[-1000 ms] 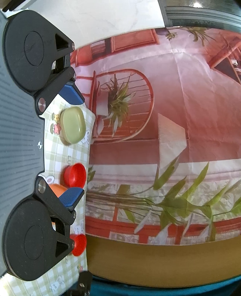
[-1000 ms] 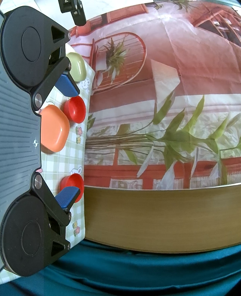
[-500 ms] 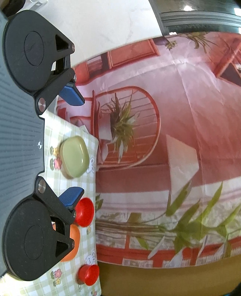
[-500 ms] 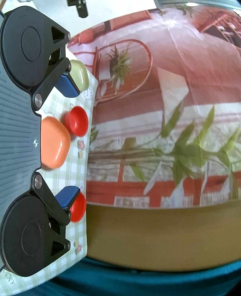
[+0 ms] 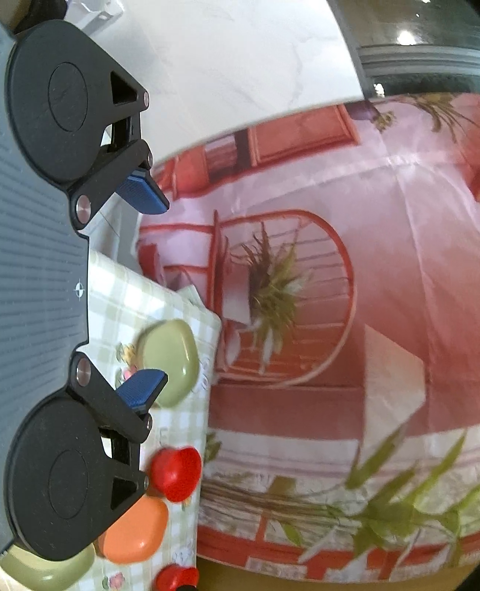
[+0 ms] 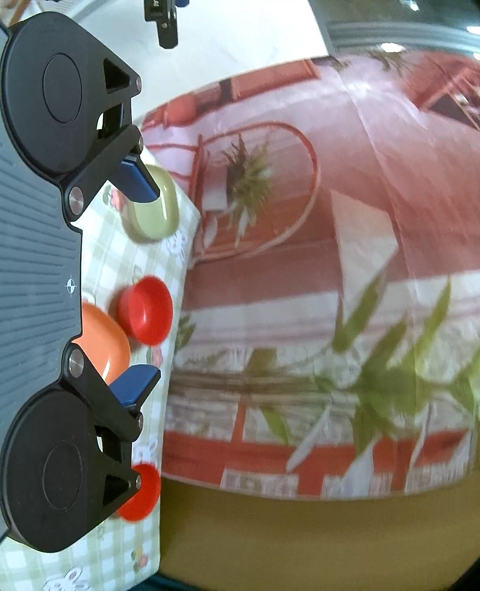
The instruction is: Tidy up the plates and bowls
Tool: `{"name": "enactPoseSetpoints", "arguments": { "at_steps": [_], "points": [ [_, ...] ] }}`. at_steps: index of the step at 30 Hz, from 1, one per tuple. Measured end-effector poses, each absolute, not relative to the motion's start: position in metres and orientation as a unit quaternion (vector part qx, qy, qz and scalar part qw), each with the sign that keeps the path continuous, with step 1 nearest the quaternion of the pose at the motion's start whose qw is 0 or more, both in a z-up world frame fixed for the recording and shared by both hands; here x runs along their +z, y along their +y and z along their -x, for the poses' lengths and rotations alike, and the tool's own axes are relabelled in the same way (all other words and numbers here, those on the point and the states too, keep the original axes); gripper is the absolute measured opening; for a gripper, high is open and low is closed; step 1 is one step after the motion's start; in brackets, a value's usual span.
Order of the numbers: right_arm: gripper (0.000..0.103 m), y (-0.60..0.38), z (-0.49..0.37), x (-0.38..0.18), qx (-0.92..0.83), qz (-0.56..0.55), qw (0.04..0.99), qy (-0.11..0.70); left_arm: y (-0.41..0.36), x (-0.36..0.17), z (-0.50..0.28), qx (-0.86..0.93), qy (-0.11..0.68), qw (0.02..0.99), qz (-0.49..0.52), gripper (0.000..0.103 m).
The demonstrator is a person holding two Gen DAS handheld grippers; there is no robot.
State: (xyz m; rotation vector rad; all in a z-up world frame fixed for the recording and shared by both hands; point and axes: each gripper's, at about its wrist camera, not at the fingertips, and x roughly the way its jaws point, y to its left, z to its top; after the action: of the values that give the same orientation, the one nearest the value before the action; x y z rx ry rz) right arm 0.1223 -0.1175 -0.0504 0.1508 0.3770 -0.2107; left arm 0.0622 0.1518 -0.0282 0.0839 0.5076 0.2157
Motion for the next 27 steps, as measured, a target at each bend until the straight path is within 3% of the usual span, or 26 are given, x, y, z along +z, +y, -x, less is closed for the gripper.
{"name": "enactPoseSetpoints", "arguments": {
  "at_steps": [10, 19, 21, 23, 27],
  "points": [
    [0.089, -0.072, -0.186, -0.082, -0.042, -0.069, 0.978, 0.19, 0.178, -0.061, -0.076, 0.113, 0.294, 0.948, -0.04, 0.087],
    [0.068, -0.012, -0.231, -0.124, 0.027, -0.028, 0.968, 0.249, 0.199, -0.104, -0.079, 0.135, 0.353, 0.925, -0.041, 0.084],
    [0.062, -0.001, -0.234, -0.133, 0.036, -0.022, 0.965, 0.26, 0.204, -0.116, -0.076, 0.132, 0.368, 0.92, -0.024, 0.078],
    [0.055, 0.008, -0.235, -0.141, 0.05, -0.014, 0.96, 0.274, 0.209, -0.128, -0.074, 0.126, 0.387, 0.913, -0.002, 0.063],
    [0.045, 0.021, -0.238, -0.158, 0.079, -0.01, 0.947, 0.31, 0.209, -0.148, -0.065, 0.13, 0.405, 0.905, 0.02, 0.06]
  ]
}}
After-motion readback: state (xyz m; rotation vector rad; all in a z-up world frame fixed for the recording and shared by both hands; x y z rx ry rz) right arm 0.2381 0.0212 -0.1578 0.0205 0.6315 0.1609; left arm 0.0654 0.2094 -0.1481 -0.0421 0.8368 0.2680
